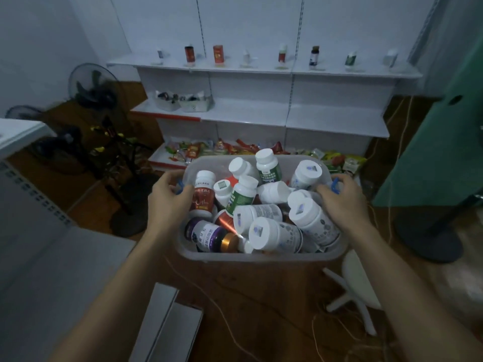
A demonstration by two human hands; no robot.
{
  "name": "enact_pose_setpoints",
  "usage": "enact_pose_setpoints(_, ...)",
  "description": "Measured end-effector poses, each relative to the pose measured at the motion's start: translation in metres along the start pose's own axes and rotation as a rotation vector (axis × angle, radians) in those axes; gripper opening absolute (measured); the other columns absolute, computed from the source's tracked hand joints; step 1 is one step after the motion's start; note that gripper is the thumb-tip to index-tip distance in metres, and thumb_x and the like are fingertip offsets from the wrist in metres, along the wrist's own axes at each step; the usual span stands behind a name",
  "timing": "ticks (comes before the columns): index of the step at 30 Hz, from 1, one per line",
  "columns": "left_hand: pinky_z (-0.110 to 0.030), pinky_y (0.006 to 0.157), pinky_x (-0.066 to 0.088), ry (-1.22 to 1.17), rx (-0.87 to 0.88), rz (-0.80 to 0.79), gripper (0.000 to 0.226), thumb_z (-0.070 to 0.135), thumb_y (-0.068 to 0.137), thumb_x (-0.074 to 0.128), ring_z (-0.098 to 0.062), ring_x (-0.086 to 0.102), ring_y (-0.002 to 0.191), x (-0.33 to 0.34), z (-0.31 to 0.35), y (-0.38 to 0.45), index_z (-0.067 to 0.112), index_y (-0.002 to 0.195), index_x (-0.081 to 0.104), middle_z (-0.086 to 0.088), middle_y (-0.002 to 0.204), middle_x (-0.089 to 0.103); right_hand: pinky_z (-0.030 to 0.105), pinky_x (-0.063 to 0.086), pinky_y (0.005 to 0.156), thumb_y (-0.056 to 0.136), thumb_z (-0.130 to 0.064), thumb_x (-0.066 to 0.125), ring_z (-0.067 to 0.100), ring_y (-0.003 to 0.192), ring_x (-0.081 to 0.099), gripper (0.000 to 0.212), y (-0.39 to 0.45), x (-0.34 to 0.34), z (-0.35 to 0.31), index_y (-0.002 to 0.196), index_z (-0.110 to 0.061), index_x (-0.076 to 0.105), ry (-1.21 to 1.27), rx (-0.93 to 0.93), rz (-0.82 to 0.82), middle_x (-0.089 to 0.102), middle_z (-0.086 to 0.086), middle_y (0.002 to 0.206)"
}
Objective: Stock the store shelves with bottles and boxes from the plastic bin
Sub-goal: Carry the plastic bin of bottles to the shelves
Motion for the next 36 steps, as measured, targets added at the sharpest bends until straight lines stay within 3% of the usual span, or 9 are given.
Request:
enact_pose_setpoints(4, -0.042, 0.077, 0.063, -0.007, -0.002, -0.006, 0.038, 0.049, 0.092, 0.062, -0.016, 0.068, 0.100, 0.029, 0.002, 0.088, 0.045, 0.128, 0.051, 0.000, 0.123, 0.062, 0.032, 0.035, 0.080, 0.093, -0.028, 0.063, 0.019, 0.094, 0.050, 0.038, 0.081, 0.026, -0.030, 0.128, -0.021, 0.052, -0.020, -0.025, 0.026, 0.053, 0.000, 0.109)
enact_pose_setpoints(8, -0.042, 0.074, 0.063, -0.010, -0.041, 0.016, 0.036, 0.049, 0.091, 0.062, -0.018, 0.070, 0.097, 0.056, -0.006, 0.173, 0.047, 0.126, 0.052, -0.001, 0.119, 0.064, 0.033, 0.037, 0.079, 0.092, -0.028, 0.063, 0.011, 0.083, 0.052, 0.030, 0.170, 0.072, -0.050, 0.119, -0.026, 0.049, -0.009, -0.062, -0.021, 0.053, -0.002, 0.104)
enact_pose_setpoints(11, -0.043, 0.077, 0.063, -0.003, -0.071, 0.053, 0.039, 0.045, 0.092, 0.062, -0.020, 0.068, 0.099, 0.077, -0.013, 0.242, 0.044, 0.129, 0.052, -0.004, 0.122, 0.063, 0.035, 0.040, 0.080, 0.091, -0.029, 0.065, 0.020, 0.091, 0.054, 0.029, 0.248, 0.118, -0.064, 0.116, -0.024, 0.052, -0.015, -0.075, -0.060, 0.056, 0.000, 0.104)
enact_pose_setpoints(15, -0.043, 0.078, 0.063, 0.022, -0.100, 0.098, 0.039, 0.043, 0.093, 0.062, -0.021, 0.067, 0.101, 0.097, -0.012, 0.336, 0.042, 0.130, 0.052, -0.005, 0.124, 0.062, 0.035, 0.041, 0.072, 0.090, -0.028, 0.064, 0.014, 0.083, 0.056, 0.029, 0.348, 0.179, -0.091, 0.117, -0.023, 0.053, -0.015, -0.096, -0.142, 0.059, -0.001, 0.100)
enact_pose_setpoints(18, -0.042, 0.075, 0.063, 0.004, -0.131, 0.160, 0.036, 0.041, 0.094, 0.061, -0.018, 0.068, 0.096, 0.099, -0.004, 0.391, 0.042, 0.129, 0.052, -0.002, 0.118, 0.062, 0.036, 0.042, 0.076, 0.091, -0.031, 0.064, 0.019, 0.087, 0.056, 0.034, 0.409, 0.217, -0.124, 0.121, -0.024, 0.050, -0.032, -0.120, -0.201, 0.057, -0.001, 0.102)
enact_pose_setpoints(22, -0.037, 0.068, 0.063, 0.019, -0.144, 0.278, 0.036, 0.039, 0.096, 0.060, -0.013, 0.067, 0.088, 0.088, 0.007, 0.466, 0.038, 0.131, 0.052, 0.005, 0.105, 0.061, 0.035, 0.041, 0.083, 0.092, -0.033, 0.063, 0.022, 0.097, 0.053, 0.043, 0.487, 0.279, -0.186, 0.132, -0.024, 0.047, -0.053, -0.182, -0.289, 0.052, -0.001, 0.111)
enact_pose_setpoints(30, -0.034, 0.066, 0.056, -0.034, -0.235, 0.432, 0.036, 0.025, 0.098, 0.058, -0.012, 0.059, 0.089, 0.041, -0.015, 0.619, 0.031, 0.132, 0.052, 0.006, 0.107, 0.053, 0.036, 0.040, 0.087, 0.091, -0.038, 0.062, 0.022, 0.101, 0.050, 0.047, 0.606, 0.429, -0.288, 0.135, -0.030, 0.045, -0.089, -0.295, -0.445, 0.049, 0.000, 0.115)
enact_pose_setpoints(36, -0.035, 0.067, 0.055, -0.080, -0.252, 0.492, 0.034, 0.022, 0.097, 0.057, -0.019, 0.062, 0.092, -0.009, -0.027, 0.755, 0.029, 0.130, 0.052, 0.000, 0.110, 0.058, 0.033, 0.035, 0.071, 0.091, -0.038, 0.064, 0.020, 0.093, 0.051, 0.042, 0.680, 0.559, -0.385, 0.128, -0.027, 0.047, -0.065, -0.367, -0.500, 0.053, -0.001, 0.108)
Point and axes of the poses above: each hand's wrist, its own y-axis towards the middle knuckle, its own x-axis out of the palm, z = x × y, the point moved 5 cm from there along y, towards the middle knuckle
